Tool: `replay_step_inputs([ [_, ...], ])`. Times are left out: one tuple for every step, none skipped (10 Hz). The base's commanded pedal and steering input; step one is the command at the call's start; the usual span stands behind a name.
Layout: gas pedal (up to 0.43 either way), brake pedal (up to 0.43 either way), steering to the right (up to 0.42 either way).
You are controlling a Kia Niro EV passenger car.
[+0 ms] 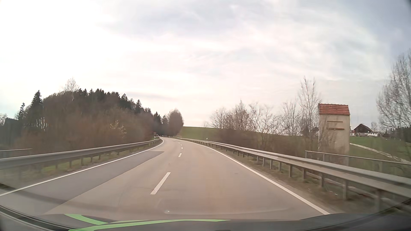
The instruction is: Follow the waypoints while adhering to traffic rules and regulations
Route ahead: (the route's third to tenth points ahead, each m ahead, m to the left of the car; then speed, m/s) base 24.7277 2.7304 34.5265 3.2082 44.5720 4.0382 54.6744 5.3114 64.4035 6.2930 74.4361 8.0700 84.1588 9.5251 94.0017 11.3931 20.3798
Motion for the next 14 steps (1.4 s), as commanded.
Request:
replay_step_inputs([
  [0.240,0.000,-0.013],
  [0.240,0.000,-0.013],
  [0.240,0.000,-0.013],
  [0.240,0.000,-0.012],
  [0.240,0.000,-0.013],
  [0.240,0.000,-0.013],
  [0.240,0.000,-0.012],
  [0.240,0.000,-0.012],
  [0.240,0.000,-0.011],
  [0.240,0.000,-0.011],
  [0.240,0.000,-0.011],
  [0.240,0.000,-0.010],
  [0.240,0.000,-0.010],
  [0.248,0.000,-0.010],
])
